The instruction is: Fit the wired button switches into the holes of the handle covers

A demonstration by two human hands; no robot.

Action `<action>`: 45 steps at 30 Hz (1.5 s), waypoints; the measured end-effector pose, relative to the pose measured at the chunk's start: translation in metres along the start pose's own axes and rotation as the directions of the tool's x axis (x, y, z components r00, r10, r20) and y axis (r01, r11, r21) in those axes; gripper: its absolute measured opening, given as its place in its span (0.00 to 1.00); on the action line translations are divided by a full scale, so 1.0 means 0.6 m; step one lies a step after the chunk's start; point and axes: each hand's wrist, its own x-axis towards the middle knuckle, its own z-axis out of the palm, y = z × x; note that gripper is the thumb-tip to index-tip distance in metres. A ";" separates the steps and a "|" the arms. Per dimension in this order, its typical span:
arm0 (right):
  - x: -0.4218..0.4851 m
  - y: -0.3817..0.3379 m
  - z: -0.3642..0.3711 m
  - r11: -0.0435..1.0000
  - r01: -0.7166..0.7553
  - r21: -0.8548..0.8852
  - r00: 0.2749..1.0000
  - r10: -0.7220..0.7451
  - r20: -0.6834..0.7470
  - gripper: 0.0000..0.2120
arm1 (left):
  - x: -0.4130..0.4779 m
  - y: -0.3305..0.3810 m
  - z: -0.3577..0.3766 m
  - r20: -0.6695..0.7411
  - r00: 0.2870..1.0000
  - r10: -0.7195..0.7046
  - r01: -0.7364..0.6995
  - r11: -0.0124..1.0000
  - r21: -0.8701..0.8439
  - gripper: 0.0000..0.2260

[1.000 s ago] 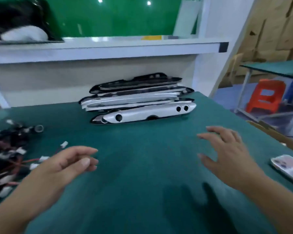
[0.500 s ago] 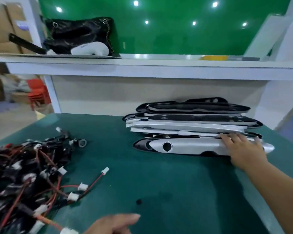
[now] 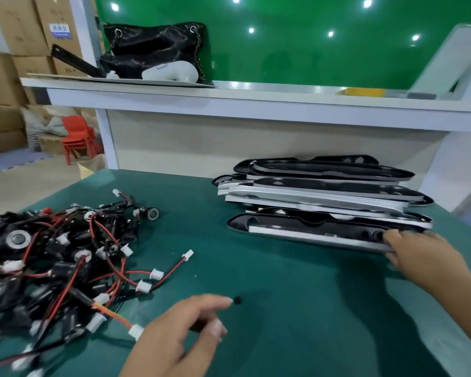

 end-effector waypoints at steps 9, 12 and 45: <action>-0.099 0.008 -0.077 0.667 -0.064 0.742 0.996 -0.005 0.089 0.10 | 0.026 -0.074 -0.042 -0.112 0.971 -0.209 0.237 0.880 0.411 0.11; -0.134 0.004 -0.103 0.543 -0.187 0.819 0.922 -0.191 0.338 0.11 | 0.025 -0.096 -0.055 -0.005 0.907 -0.420 0.311 0.663 0.682 0.18; -0.234 -0.081 -0.093 0.646 -0.110 0.756 0.941 -0.177 0.289 0.35 | 0.108 -0.157 -0.170 0.104 0.810 -0.577 0.102 0.314 0.944 0.15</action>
